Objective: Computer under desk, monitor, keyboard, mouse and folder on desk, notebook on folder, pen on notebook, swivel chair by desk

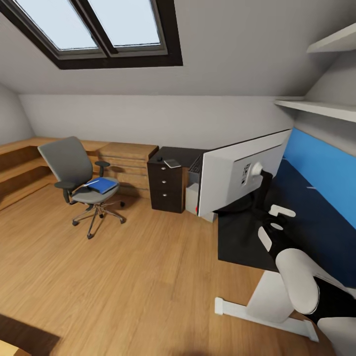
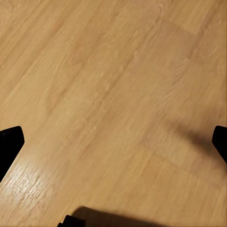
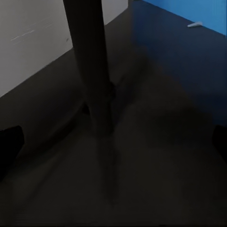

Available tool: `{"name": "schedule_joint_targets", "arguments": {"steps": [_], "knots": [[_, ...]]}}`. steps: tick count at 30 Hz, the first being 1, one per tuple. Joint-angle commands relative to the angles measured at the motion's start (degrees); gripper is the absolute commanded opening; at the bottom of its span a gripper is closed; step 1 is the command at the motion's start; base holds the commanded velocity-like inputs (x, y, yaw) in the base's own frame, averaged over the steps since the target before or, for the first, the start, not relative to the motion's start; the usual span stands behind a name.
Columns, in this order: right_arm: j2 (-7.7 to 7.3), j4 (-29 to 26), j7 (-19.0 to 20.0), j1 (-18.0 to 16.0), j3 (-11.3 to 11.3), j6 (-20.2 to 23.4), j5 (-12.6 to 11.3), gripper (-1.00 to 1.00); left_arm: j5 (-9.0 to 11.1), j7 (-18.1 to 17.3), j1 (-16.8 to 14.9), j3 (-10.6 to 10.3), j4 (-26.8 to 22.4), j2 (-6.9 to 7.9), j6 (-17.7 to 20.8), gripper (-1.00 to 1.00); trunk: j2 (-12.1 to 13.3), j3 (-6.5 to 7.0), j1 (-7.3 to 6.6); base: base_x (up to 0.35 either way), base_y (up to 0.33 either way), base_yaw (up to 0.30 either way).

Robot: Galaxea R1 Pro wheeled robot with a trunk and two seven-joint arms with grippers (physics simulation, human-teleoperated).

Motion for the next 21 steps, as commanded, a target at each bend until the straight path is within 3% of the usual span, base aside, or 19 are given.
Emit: {"name": "schedule_joint_targets", "arguments": {"steps": [1,21], "knots": [[0.01,-0.02,-0.07,-0.08,-0.43,0.16,0.59,1.0,0.33,0.01,-0.03,-0.01,0.03,-0.02,-0.17,1.0,-0.45,-0.24,0.23,0.0,0.0,0.0],[0.01,-6.0,-0.27,-0.08,-0.43,3.78,0.39,1.0,0.33,0.01,-0.03,-0.07,0.03,-0.12,-0.22,1.0,-8.47,-3.83,4.62,0.0,0.0,0.0]]}}
